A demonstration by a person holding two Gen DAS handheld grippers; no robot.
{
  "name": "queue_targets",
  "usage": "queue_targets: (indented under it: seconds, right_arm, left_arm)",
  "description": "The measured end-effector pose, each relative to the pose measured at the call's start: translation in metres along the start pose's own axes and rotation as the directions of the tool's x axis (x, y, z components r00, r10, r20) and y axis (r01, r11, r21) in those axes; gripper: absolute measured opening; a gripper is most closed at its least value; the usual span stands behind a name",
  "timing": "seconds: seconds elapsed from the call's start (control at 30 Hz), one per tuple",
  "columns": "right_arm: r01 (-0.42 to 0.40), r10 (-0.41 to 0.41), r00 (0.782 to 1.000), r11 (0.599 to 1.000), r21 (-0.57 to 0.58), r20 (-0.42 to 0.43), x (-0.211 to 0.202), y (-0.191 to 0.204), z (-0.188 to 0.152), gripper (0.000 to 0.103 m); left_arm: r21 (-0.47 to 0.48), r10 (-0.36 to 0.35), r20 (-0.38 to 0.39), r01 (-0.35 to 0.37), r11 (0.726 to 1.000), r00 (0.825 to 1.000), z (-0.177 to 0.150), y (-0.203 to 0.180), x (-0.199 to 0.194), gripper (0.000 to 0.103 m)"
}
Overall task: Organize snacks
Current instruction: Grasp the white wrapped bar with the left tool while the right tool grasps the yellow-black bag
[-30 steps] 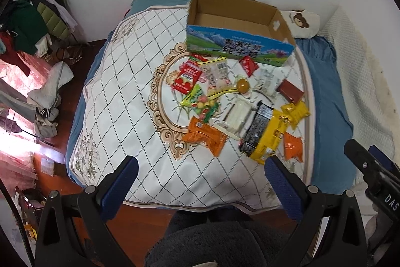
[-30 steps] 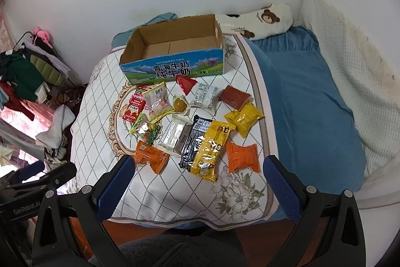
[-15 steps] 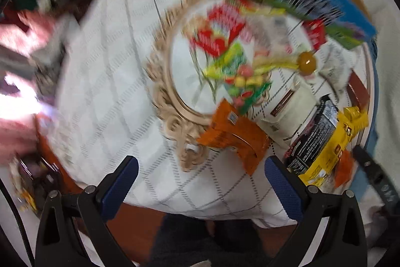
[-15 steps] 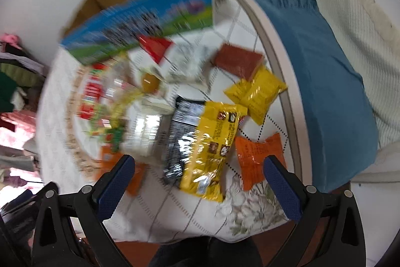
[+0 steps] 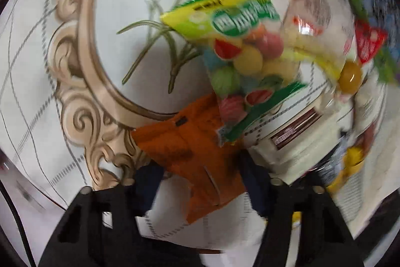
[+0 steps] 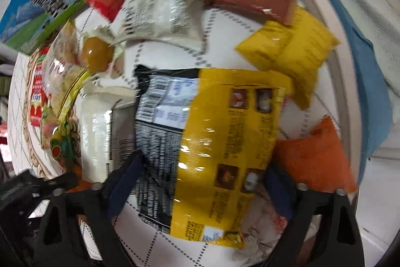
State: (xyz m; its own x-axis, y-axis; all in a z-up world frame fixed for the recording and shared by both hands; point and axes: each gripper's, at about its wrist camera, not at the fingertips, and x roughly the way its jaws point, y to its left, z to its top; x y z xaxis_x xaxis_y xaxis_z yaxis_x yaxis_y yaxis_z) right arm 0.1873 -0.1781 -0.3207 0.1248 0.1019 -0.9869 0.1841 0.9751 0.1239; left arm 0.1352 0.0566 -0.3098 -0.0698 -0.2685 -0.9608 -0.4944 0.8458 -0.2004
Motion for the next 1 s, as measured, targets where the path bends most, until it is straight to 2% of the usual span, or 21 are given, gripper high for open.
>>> queue_targets:
  seconds: [0.07, 0.1, 0.13, 0.2, 0.27, 0.3, 0.33, 0.37, 0.43, 0.53, 0.6, 0.67, 0.73, 0.8, 0.87, 1.0]
  right_arm:
    - [0.017, -0.017, 1.0, 0.999, -0.045, -0.008, 0.003, 0.004, -0.002, 0.083]
    - [0.017, -0.018, 1.0, 0.998, -0.068, -0.015, 0.003, 0.007, -0.004, 0.082]
    - [0.015, -0.017, 1.0, 0.996, -0.09, -0.023, 0.003, 0.007, -0.006, 0.082]
    - [0.012, -0.02, 0.998, 0.991, -0.135, -0.056, 0.006, 0.007, -0.01, 0.082]
    - [0.016, -0.032, 0.996, 0.981, -0.194, -0.081, 0.01, 0.009, -0.016, 0.082]
    - [0.018, -0.037, 0.996, 0.976, -0.215, -0.086, 0.012, 0.01, -0.018, 0.082]
    - [0.025, -0.048, 0.995, 0.97, -0.24, -0.09, 0.016, 0.013, -0.02, 0.082]
    - [0.033, -0.058, 0.994, 0.965, -0.26, -0.09, 0.017, 0.015, -0.023, 0.082]
    - [0.041, -0.064, 0.995, 0.962, -0.271, -0.078, 0.018, 0.015, -0.032, 0.082]
    - [0.048, -0.069, 0.995, 0.966, -0.254, -0.075, 0.003, 0.019, -0.036, 0.085]
    - [0.037, -0.054, 0.996, 0.974, -0.222, -0.071, -0.008, 0.023, -0.039, 0.086]
    - [0.033, -0.045, 0.997, 0.979, -0.202, -0.056, -0.014, 0.019, -0.036, 0.087]
    - [0.025, -0.035, 0.998, 0.981, -0.19, -0.049, -0.023, 0.021, -0.034, 0.087]
    - [0.026, -0.033, 0.999, 0.984, -0.174, -0.039, -0.031, 0.017, -0.036, 0.087]
    - [0.015, -0.021, 0.999, 0.989, -0.149, -0.036, -0.039, 0.012, -0.039, 0.087]
    - [0.011, -0.013, 1.0, 0.993, -0.121, -0.019, -0.057, -0.006, -0.051, 0.087]
  left_arm:
    - [0.126, 0.056, 0.035, -0.06, 0.99, 0.998, -0.008, -0.009, -0.003, 0.054]
    - [0.194, 0.093, 0.057, -0.103, 0.976, 0.994, -0.013, -0.014, -0.005, 0.054]
    - [0.264, 0.126, 0.08, -0.143, 0.954, 0.989, -0.019, -0.018, -0.007, 0.054]
    - [0.41, 0.192, 0.132, -0.23, 0.883, 0.973, -0.032, -0.027, -0.011, 0.054]
    - [0.494, 0.236, 0.173, -0.291, 0.819, 0.956, -0.04, -0.033, -0.016, 0.056]
    - [0.519, 0.244, 0.182, -0.304, 0.799, 0.953, -0.043, -0.034, -0.018, 0.056]
    - [0.53, 0.245, 0.178, -0.303, 0.792, 0.953, -0.04, -0.035, -0.021, 0.057]
    - [0.516, 0.244, 0.161, -0.293, 0.805, 0.956, -0.037, -0.036, -0.026, 0.059]
    - [0.452, 0.211, 0.103, -0.235, 0.861, 0.972, -0.03, -0.03, -0.039, 0.059]
    - [0.339, 0.192, 0.086, -0.21, 0.917, 0.978, -0.034, -0.019, -0.062, 0.059]
    - [0.295, 0.192, 0.135, -0.224, 0.929, 0.972, -0.042, -0.016, -0.081, 0.059]
    - [0.276, 0.192, 0.215, -0.249, 0.928, 0.957, -0.054, -0.022, -0.11, 0.057]
    - [0.321, 0.153, 0.286, -0.245, 0.915, 0.946, -0.069, -0.04, -0.132, 0.057]
    - [0.428, 0.133, 0.292, -0.254, 0.867, 0.947, -0.084, -0.074, -0.136, 0.061]
    - [0.531, 0.121, 0.264, -0.249, 0.81, 0.957, -0.094, -0.11, -0.128, 0.061]
    - [0.679, 0.206, 0.193, -0.282, 0.678, 0.959, -0.107, -0.166, -0.079, 0.061]
